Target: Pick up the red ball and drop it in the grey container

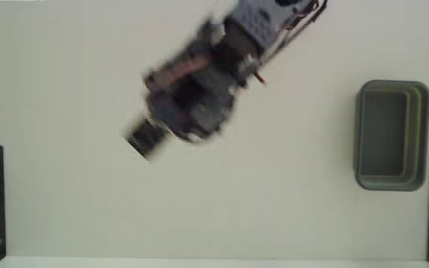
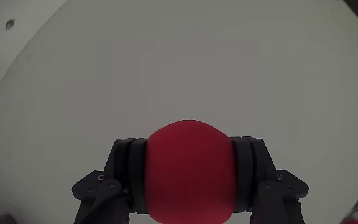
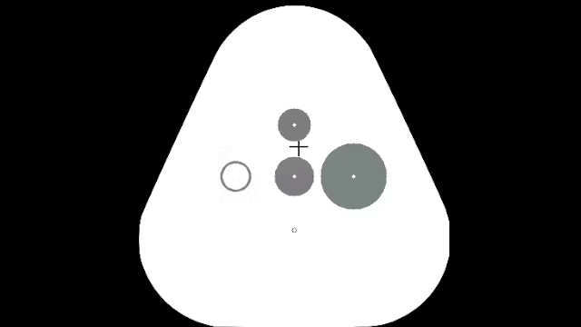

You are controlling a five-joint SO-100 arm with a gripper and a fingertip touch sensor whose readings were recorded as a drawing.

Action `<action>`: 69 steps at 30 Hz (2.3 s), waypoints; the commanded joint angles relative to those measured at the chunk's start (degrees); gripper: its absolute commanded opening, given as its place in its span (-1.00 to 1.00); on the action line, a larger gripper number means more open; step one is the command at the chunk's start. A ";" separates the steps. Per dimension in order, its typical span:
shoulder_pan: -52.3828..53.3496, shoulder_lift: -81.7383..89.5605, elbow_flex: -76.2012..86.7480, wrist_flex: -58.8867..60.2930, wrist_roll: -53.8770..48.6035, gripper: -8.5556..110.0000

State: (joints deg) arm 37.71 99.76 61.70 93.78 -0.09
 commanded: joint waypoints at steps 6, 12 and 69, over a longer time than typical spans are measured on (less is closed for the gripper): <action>-17.04 -0.37 0.53 -3.35 0.09 0.25; -29.21 -1.69 1.30 -5.18 0.09 0.25; -75.11 -6.66 4.20 -12.08 0.09 1.00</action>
State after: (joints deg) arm -36.47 91.58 65.65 82.53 -0.18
